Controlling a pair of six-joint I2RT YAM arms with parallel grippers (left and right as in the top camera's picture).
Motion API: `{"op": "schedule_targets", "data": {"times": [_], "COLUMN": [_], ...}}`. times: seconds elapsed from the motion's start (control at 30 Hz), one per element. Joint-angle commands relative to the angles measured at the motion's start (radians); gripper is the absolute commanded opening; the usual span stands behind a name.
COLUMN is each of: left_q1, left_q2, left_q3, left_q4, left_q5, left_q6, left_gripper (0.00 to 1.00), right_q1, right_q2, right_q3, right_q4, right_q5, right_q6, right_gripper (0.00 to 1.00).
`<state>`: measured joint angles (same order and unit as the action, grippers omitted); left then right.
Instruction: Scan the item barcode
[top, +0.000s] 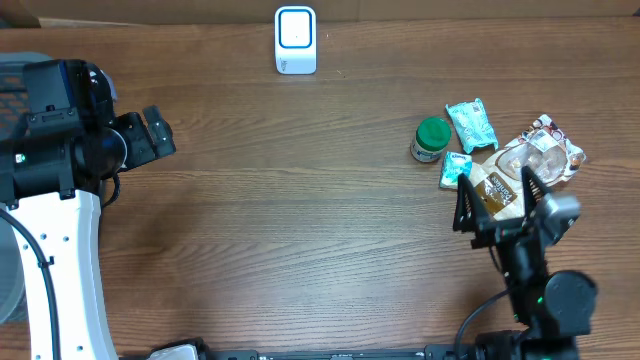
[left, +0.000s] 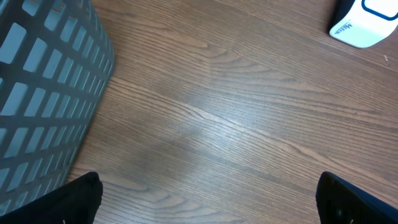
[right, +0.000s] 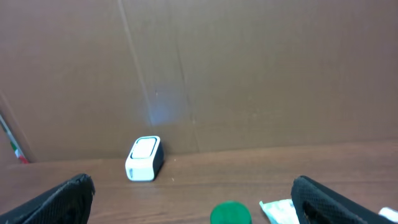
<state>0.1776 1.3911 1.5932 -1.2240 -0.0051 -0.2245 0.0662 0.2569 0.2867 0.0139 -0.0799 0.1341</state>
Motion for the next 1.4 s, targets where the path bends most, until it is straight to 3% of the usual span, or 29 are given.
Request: {"op": "schedule_targets", "data": {"times": [0.0,0.2,0.3,0.47,1.37], "left_q1": [0.005,0.005,0.005,0.005,0.005], "left_q2": [-0.018,-0.018,-0.018,-0.018,-0.018], "left_q3": [0.006,0.006,0.006,0.006,0.006], "left_q4": [0.001,0.001,0.001,0.001,0.001], "left_q5": [-0.005,-0.005,-0.005,-0.005,-0.005], "left_q6": [0.023,0.023,0.023,0.023,0.023], "left_gripper": [1.00,0.99,1.00,1.00,1.00], "right_q1": [-0.002,0.013,0.013,0.014,0.014], "right_q2": [-0.108,-0.252,-0.255,-0.254,-0.253], "right_q3": [-0.126,-0.246,-0.280,-0.278,-0.278], "right_q4": [0.046,0.046,0.068,-0.085,-0.084], "right_q5": [-0.012,-0.048,-0.069,-0.068,-0.068], "right_q6": [0.002,0.001,0.000,0.000,0.000], "right_gripper": [1.00,1.00,1.00,1.00,1.00]}}
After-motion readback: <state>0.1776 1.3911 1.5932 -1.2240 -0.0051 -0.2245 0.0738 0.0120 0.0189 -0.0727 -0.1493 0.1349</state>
